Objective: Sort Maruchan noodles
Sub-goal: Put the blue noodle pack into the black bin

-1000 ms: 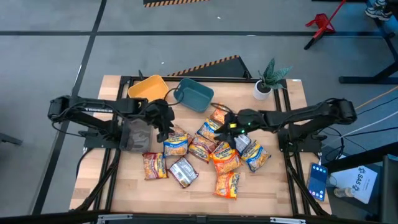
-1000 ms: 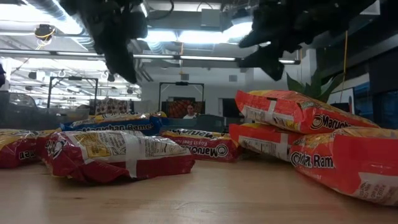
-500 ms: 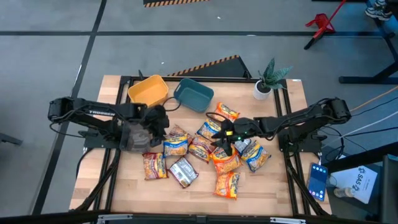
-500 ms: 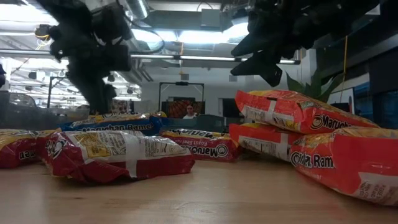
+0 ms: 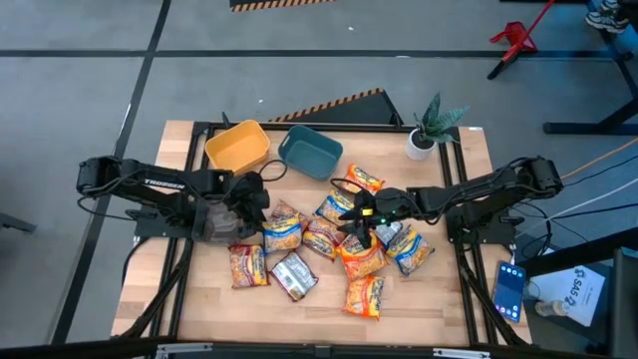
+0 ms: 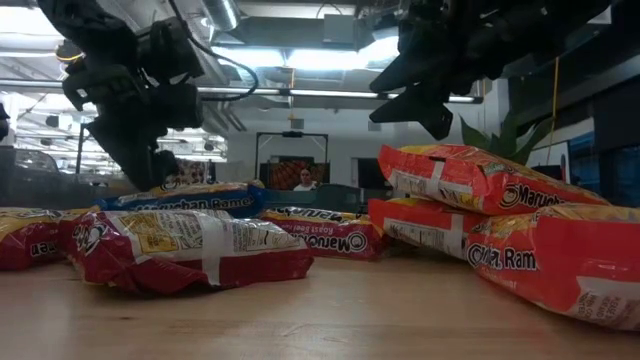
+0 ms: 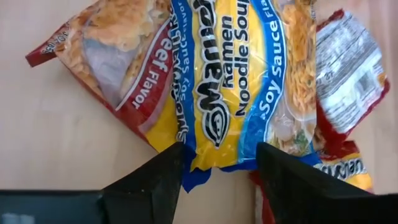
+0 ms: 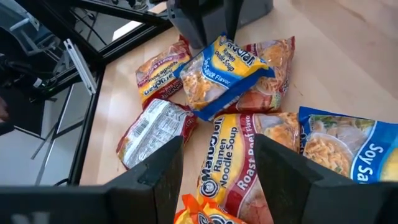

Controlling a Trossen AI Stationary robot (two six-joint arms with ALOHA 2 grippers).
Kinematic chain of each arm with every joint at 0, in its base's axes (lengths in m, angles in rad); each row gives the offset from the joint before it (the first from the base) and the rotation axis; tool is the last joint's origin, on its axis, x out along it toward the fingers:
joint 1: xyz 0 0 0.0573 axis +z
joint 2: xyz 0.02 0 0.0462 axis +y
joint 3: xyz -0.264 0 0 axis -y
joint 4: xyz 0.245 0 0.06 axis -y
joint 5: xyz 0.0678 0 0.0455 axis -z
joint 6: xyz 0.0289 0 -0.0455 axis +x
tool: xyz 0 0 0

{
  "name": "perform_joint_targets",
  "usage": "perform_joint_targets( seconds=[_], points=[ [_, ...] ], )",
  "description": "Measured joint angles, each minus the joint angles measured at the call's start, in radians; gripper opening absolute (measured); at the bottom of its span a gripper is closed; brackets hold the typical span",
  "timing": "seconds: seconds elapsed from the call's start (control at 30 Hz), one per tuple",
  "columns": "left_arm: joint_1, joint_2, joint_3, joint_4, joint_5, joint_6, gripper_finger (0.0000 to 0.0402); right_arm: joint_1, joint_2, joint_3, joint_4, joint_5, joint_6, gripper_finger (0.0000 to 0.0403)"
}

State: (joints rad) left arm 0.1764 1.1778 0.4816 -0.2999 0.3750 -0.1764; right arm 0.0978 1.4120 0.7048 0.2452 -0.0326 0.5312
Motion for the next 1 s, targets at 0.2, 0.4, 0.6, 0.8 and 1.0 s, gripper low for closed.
perform_joint_targets(
  seconds=[0.2,0.4,0.6,0.8,1.0],
  points=[
    [0.0,0.0,-0.014,0.025,0.009,-0.04,0.0198,0.008,0.066,0.034,0.014,0.042,0.019,0.0182],
    [0.0,0.0,-0.014,0.045,0.013,-0.072,0.0198,0.055,0.26,0.203,-0.038,0.044,-0.036,0.0182],
    [0.0,0.0,-0.014,0.093,0.049,-0.083,0.0196,0.073,0.419,0.358,-0.165,0.086,-0.048,0.0182],
    [-0.001,0.0,-0.013,0.108,0.055,-0.08,0.0195,0.072,0.499,0.446,-0.17,0.093,-0.066,0.0182],
    [-0.001,0.0,-0.014,0.099,0.054,-0.079,0.0195,0.072,0.524,0.463,-0.157,0.106,-0.066,0.0182]
  ],
)
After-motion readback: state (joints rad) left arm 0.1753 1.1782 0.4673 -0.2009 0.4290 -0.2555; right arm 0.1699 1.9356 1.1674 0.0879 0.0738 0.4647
